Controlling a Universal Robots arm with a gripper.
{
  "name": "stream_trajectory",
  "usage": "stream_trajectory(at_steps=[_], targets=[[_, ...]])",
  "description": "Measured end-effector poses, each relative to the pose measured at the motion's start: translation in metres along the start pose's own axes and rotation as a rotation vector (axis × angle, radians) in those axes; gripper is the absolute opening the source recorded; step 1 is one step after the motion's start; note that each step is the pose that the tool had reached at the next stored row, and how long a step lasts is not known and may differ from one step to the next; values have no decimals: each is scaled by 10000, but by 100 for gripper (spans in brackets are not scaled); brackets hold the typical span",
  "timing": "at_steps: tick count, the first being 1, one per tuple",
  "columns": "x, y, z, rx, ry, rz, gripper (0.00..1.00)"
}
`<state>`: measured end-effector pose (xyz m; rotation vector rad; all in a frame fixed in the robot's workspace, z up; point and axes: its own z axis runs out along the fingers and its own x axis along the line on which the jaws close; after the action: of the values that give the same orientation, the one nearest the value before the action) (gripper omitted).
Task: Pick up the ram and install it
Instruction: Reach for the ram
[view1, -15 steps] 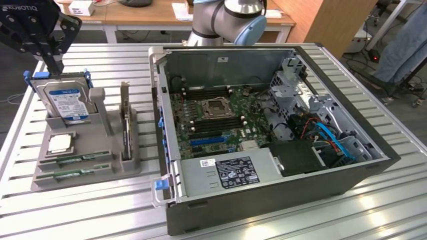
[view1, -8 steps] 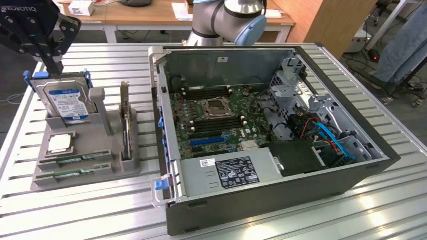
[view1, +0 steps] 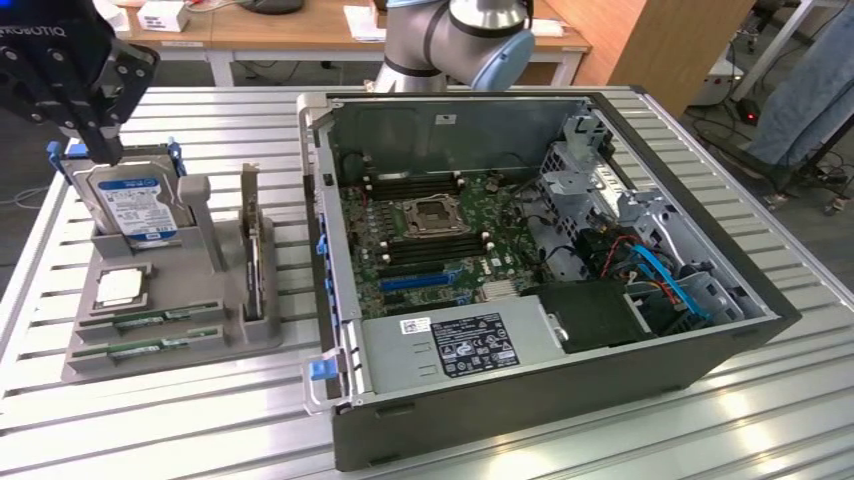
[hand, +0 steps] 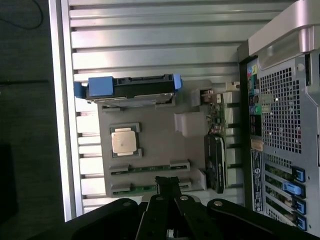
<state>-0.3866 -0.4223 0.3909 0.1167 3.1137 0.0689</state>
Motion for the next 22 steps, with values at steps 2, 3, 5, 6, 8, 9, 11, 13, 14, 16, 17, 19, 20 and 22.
stream_trajectory(at_steps=[2,3,5,6,8,9,11,13,14,16,17,19,20,22], targets=[[-5,-62,-3,0,0,0,9],[-7,-91,-4,0,0,-1,9],[-11,-143,-6,0,0,-1,9],[-13,-166,-7,0,0,-1,9],[-15,-191,-8,1,0,-2,9],[-15,-191,-8,0,0,-2,9],[-15,-192,-8,0,0,-1,9],[-15,-192,-8,0,0,-1,9],[-15,-192,-9,0,1,-1,9],[-15,-192,-8,0,0,-1,9],[-15,-192,-8,-1,1,-1,9],[-14,-192,-8,-1,1,-1,9],[-14,-192,-6,-1,1,0,9],[-15,-192,-2,-1,0,-1,9]])
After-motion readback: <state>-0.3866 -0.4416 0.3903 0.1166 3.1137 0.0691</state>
